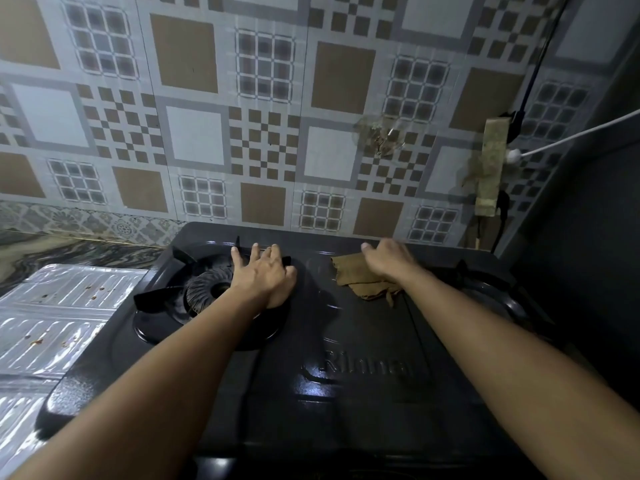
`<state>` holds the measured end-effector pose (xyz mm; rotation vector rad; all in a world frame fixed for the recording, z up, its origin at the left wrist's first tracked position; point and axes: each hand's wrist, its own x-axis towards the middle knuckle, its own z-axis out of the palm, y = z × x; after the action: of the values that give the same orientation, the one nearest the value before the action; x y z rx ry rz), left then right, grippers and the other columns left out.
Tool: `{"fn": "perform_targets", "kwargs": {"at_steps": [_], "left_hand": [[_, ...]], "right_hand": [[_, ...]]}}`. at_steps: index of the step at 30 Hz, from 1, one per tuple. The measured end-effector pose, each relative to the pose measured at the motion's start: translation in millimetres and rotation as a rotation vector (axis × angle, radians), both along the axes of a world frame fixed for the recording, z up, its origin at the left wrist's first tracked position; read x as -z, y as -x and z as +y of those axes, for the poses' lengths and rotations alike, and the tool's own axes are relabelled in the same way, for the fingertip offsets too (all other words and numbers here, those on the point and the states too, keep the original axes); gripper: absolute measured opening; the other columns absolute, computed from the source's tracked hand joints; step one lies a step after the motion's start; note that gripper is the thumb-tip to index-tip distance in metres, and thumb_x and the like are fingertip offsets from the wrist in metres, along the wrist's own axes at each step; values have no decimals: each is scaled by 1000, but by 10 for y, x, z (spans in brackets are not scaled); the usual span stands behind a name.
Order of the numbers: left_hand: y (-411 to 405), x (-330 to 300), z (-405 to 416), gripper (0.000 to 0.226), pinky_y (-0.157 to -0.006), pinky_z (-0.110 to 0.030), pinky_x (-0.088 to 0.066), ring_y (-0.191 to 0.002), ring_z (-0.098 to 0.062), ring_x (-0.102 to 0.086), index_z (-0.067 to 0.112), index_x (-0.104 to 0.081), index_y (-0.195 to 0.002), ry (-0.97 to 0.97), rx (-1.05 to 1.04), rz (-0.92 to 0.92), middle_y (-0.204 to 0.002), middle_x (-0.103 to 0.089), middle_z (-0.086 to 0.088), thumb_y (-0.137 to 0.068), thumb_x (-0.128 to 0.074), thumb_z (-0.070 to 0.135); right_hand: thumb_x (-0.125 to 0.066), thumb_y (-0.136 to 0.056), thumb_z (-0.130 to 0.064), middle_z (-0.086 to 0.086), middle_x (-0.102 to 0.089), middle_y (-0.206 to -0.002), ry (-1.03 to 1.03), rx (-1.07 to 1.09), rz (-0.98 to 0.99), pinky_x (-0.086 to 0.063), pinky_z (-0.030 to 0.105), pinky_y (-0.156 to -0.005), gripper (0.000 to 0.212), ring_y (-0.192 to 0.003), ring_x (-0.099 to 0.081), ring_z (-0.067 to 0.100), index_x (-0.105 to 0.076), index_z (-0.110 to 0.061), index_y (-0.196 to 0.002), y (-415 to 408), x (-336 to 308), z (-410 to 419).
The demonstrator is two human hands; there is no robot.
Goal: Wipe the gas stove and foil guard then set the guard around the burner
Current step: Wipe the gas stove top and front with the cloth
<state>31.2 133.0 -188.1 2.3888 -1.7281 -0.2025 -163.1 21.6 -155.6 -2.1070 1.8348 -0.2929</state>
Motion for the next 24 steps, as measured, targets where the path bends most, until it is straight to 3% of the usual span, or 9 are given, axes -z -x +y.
{"fn": "perform_targets", "kwargs": {"at_steps": [2,4,8,14,19,22,24], "left_hand": [[-5,2,2,65,-116,-60,6,-150,-28,-4,3,-16,-151,3,-2,-4,-160,-20,-10,-97,-20,39],[-3,13,4,66,-115,-61,8,-150,-29,5,6,-10,-153,6,-29,-9,-163,-7,-9,-98,-18,41],[8,43,30,68,-111,-67,10,-147,-33,17,10,-6,-155,16,-94,-18,-163,7,-9,-97,-16,44],[-15,59,25,63,-112,-67,7,-149,-33,12,12,-11,-154,52,-102,-24,-163,-6,-5,-97,-14,39],[-47,64,0,64,-113,-66,6,-149,-32,11,11,-14,-154,44,-102,-15,-163,-5,-6,-97,-14,40],[-50,64,-9,63,-113,-66,5,-149,-31,10,10,-15,-154,37,-102,-2,-163,-6,-6,-98,-14,40],[-47,68,-6,63,-113,-66,4,-149,-31,9,10,-17,-154,28,-104,9,-163,-6,-6,-98,-15,39]], "right_hand": [[-20,-93,-68,22,-7,-160,-171,60,118,-13,53,-117,86,-145,-9,42,-17,-5,-152,-94,180,-40],[-15,-85,-78,19,14,-159,-182,136,152,6,53,-116,102,-146,13,41,3,-4,-153,-179,343,-69],[-14,-85,-78,19,8,-161,-39,112,207,7,50,-118,102,-147,10,40,2,-5,-153,-357,424,-131],[-19,-96,-61,8,7,-163,30,-437,324,5,44,-120,76,-149,8,31,0,-17,-155,-779,427,-182],[-23,-101,-50,0,8,-163,89,-748,331,5,38,-121,64,-149,10,21,0,-23,-155,-594,413,212],[-29,-101,-46,-1,8,-162,117,-853,299,7,34,-120,66,-149,11,17,1,-23,-155,-317,443,579],[-27,-101,-45,-3,10,-162,88,-811,294,8,35,-120,65,-148,12,16,3,-23,-154,-134,454,648]]}}
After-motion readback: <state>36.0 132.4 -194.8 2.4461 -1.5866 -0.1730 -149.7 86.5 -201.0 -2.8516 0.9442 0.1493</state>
